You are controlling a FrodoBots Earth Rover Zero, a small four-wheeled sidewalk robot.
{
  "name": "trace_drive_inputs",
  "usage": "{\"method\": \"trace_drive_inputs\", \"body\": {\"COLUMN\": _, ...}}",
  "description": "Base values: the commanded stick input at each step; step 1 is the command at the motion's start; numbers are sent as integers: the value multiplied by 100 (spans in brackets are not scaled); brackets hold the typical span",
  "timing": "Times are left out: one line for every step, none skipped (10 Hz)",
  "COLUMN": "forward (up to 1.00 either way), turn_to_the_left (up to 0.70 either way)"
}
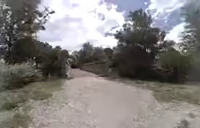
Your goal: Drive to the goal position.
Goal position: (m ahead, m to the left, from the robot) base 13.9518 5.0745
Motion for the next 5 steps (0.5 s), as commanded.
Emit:
{"method": "trace_drive_inputs", "body": {"forward": 85, "turn_to_the_left": 0}}
{"method": "trace_drive_inputs", "body": {"forward": 85, "turn_to_the_left": 0}}
{"method": "trace_drive_inputs", "body": {"forward": 85, "turn_to_the_left": 0}}
{"method": "trace_drive_inputs", "body": {"forward": 85, "turn_to_the_left": 0}}
{"method": "trace_drive_inputs", "body": {"forward": 85, "turn_to_the_left": 0}}
